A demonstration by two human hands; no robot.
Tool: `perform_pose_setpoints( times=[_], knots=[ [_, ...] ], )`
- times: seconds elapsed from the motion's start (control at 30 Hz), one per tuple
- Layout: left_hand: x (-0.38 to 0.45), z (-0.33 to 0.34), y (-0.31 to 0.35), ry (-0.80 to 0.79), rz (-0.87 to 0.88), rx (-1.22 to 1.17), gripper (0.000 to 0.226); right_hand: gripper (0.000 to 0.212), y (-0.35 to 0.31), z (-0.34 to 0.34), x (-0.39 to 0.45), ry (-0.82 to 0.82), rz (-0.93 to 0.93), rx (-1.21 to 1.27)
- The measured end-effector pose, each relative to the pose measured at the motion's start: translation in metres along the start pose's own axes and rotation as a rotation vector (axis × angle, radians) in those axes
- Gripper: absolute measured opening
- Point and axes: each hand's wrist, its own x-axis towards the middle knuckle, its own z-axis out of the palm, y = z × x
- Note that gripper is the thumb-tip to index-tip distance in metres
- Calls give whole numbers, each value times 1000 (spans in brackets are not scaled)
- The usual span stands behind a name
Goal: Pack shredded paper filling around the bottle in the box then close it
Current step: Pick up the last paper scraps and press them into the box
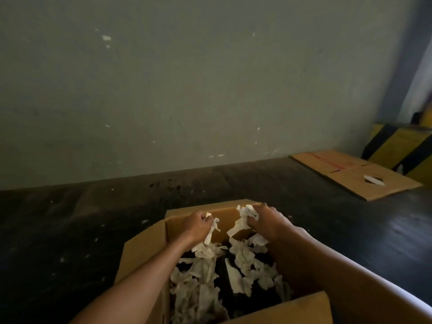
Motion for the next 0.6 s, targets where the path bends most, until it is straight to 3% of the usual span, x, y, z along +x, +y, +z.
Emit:
perform_pose_setpoints(
  times=[0.17,0.3,0.37,0.5,0.6],
  knots=[
    [37,16,-3,-128,-110,189,29,32,20,1,43,-185,-33,-99],
    [52,22,3,-264,-166,373,41,61,35,-4,56,-307,-72,-53],
    [52,26,8,-343,-218,438,45,65,39,-9,60,-373,-74,-69],
    [48,38,4,-443,-318,506,43,48,50,-6,67,-411,-72,-59],
    [38,47,-9,-414,-378,514,60,42,57,10,71,-480,-55,-63]
  ],
)
